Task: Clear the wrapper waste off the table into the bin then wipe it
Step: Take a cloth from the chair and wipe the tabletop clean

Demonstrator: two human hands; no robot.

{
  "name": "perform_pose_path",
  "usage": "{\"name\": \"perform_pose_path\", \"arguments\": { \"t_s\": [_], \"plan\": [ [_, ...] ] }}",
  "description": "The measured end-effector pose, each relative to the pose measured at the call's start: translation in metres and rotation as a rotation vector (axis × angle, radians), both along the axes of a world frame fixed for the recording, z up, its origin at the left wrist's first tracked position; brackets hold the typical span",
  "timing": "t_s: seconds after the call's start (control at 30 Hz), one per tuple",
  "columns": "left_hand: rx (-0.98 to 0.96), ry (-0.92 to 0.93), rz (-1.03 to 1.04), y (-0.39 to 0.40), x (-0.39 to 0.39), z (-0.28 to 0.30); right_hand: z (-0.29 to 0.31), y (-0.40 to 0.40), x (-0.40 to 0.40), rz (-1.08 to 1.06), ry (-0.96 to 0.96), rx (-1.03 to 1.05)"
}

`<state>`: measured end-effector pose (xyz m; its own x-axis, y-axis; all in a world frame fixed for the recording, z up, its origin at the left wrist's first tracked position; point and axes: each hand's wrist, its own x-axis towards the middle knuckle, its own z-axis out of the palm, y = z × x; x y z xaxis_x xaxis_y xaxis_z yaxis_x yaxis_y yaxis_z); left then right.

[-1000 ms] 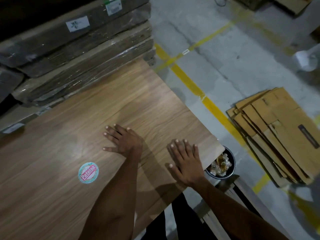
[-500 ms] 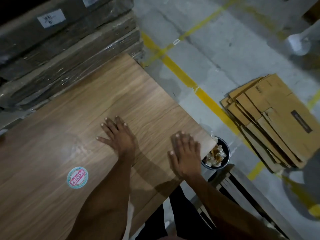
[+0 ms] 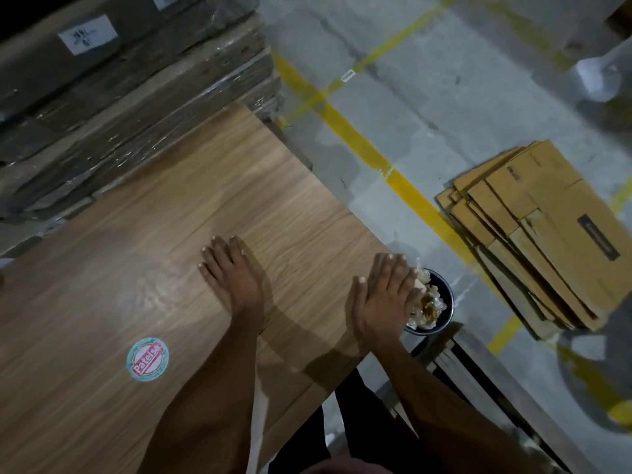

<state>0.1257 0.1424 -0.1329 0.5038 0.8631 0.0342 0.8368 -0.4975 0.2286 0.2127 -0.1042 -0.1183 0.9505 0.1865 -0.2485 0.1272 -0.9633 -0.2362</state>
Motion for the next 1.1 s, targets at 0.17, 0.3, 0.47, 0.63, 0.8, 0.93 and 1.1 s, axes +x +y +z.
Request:
{"name": "perform_pose_path", "arguments": {
  "t_s": [0.17, 0.3, 0.47, 0.63, 0.8, 0.93, 1.1],
  "plan": [
    [0.003, -0.035, 0.005, 0.002, -0.001, 0.003, 0.0, 0.043, 0.02, 0.236, 0.005, 0.015],
    [0.007, -0.055, 0.014, 0.001, 0.0, 0.006, -0.002, 0.064, 0.036, 0.28, -0.058, 0.05],
    [-0.051, -0.055, 0.056, 0.004, 0.0, 0.009, 0.001, 0.116, 0.039, 0.276, -0.042, 0.037],
    [-0.046, -0.09, 0.042, 0.001, 0.001, 0.018, -0.007, 0.14, 0.066, 0.7, -0.153, 0.067],
    [-0.06, -0.082, 0.036, 0.003, 0.001, 0.022, -0.004, 0.201, 0.073, 0.355, -0.11, 0.074],
    [-0.091, -0.079, 0.054, 0.002, 0.004, 0.028, -0.006, 0.222, 0.091, 0.736, -0.126, 0.102],
    [-0.135, 0.016, 0.061, 0.003, 0.006, 0.029, -0.003, 0.275, 0.115, 0.424, -0.104, 0.088]
  ]
}}
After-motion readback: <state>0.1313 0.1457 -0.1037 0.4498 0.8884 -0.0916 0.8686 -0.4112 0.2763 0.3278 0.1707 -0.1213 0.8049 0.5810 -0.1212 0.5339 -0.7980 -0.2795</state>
